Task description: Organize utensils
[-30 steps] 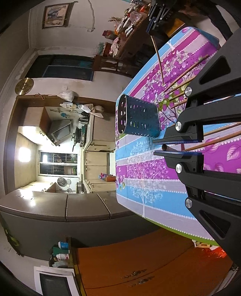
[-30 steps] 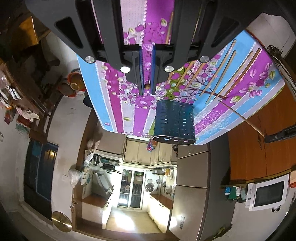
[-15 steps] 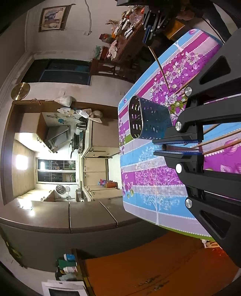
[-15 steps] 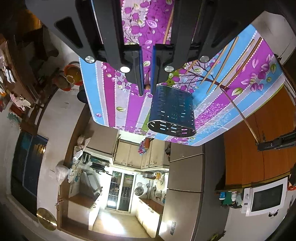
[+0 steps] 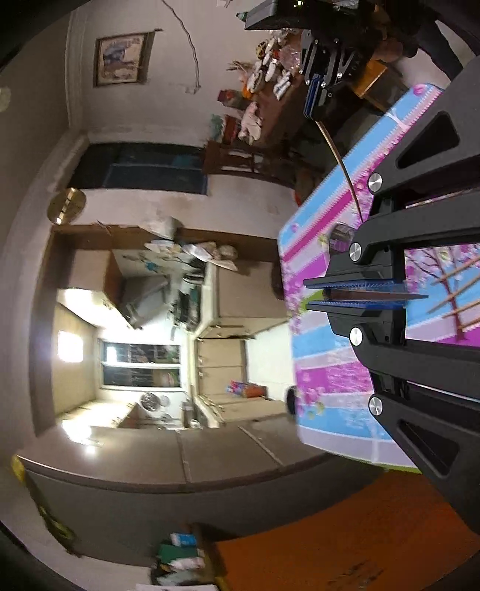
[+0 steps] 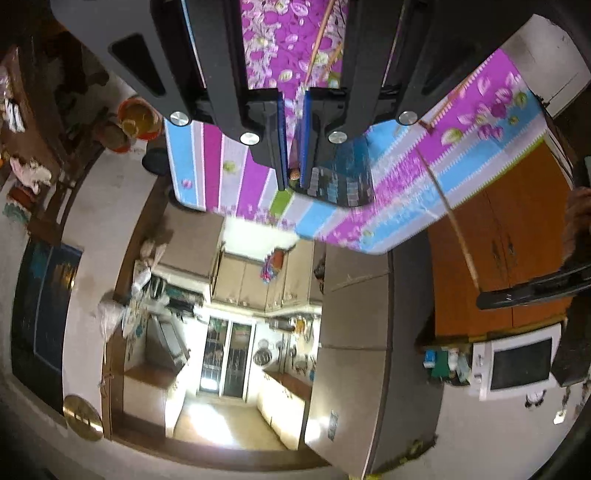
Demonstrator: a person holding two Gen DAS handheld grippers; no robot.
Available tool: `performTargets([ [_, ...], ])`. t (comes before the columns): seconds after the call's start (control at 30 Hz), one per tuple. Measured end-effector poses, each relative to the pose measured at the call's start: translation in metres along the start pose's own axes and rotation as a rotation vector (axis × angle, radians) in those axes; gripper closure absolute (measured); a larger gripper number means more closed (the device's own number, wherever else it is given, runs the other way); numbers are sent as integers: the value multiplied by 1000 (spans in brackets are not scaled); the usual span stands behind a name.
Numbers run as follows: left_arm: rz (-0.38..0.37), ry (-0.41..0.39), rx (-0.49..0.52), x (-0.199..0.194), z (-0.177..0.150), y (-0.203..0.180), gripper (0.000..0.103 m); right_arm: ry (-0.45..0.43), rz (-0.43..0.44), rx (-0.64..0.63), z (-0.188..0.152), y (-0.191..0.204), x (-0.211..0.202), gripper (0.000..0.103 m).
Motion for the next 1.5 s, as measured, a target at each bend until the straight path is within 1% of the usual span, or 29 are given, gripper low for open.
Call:
performTargets([
  [0.1,-23,-28,18,-1,24,-13,96,-46,-4,-7,24,-8,-14,98],
  [0.17,-35,-43,31,1,37,-21,96,-65,-6,-10,37,-13,-17,98],
  [0.23,-42,-57,48,8,50,-30,96,-73,-4,-15,48,-17,-13,98],
  [0.3,-55,-62,56,17,62,-37,96,-69,20,-15,58,-20,-5,98],
  [0.43,-73,-57,69,42,76,-45,96,-23,69,-23,73,-20,25,98],
  [0.6,-70,-15,62,85,85,-41,96,51,118,-8,83,-23,64,98],
  [0.8,-72,60,45,125,82,-29,96,138,177,10,85,-22,103,98],
  [0.93,-74,133,21,152,75,-18,96,204,211,36,83,-22,125,98],
  [1.1,-66,211,20,179,66,-14,96,249,242,48,79,-19,141,98],
  [1.2,-53,255,29,194,55,-12,96,278,244,44,77,-16,152,98],
  [1.5,-24,359,38,226,27,-8,96,338,266,61,67,-19,179,98],
])
Point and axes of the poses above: each gripper's, at about its wrist camera, not at the fingertips, and x roughly the way its jaws point, y to its left, z to its top, the point moved 2 cm from there along x, roughly the way its jaws point, and after that the axes turned 13 degrees about -x, right-handed, at the moved point
